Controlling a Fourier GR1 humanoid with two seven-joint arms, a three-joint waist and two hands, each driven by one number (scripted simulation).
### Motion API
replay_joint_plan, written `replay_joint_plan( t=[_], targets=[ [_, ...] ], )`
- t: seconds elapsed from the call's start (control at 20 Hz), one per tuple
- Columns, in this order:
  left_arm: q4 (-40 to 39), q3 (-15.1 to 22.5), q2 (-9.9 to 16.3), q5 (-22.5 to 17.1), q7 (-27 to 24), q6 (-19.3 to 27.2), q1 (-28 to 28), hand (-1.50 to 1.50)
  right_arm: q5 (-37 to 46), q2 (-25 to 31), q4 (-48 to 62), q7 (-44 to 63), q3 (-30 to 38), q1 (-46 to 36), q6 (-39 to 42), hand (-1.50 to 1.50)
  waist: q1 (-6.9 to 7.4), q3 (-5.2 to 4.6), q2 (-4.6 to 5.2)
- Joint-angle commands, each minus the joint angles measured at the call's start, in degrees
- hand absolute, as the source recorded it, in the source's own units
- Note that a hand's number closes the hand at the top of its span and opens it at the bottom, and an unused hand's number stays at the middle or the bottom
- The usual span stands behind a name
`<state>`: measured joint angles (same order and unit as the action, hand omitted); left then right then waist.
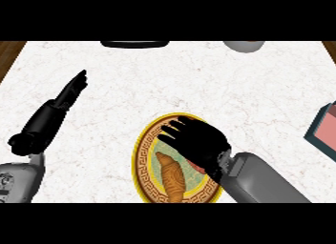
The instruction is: Pick the sweet potato from the plate and place it in the cardboard box
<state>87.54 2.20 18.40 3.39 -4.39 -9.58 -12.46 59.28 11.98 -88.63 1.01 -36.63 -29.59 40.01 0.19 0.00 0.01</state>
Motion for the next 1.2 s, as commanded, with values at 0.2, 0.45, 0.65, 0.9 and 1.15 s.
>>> replay_joint_plan(
  t=[0.2,0.45,0.65,0.9,1.15],
  targets=[
    [-0.2,-1.0,-2.7,2.1,1.3,-0.5,-1.4,0.0,5.4,-2.1,8.9,-5.7,3.3,-1.5,-2.9,-1.5,0.03,0.0,0.03],
    [5.9,-1.2,-2.2,2.1,1.8,-2.5,2.8,0.0,9.1,-0.2,6.1,-5.6,3.6,2.5,-3.8,-1.5,0.01,0.0,-0.05],
    [0.6,-2.1,-3.6,2.9,0.8,-2.4,0.1,0.0,11.8,-5.4,14.6,-6.1,2.7,2.2,-8.4,-1.5,0.03,0.0,0.06],
    [-1.1,-2.8,-4.4,4.4,-0.4,-2.4,-1.3,0.0,13.2,-1.9,13.0,-13.1,2.9,3.9,-9.2,1.5,-0.2,0.0,0.01],
    [1.9,-3.2,-4.0,3.4,1.0,-3.7,-0.4,0.0,14.7,-5.1,17.5,-18.1,1.8,2.9,-19.9,1.5,0.01,0.02,0.05]
  ],
)
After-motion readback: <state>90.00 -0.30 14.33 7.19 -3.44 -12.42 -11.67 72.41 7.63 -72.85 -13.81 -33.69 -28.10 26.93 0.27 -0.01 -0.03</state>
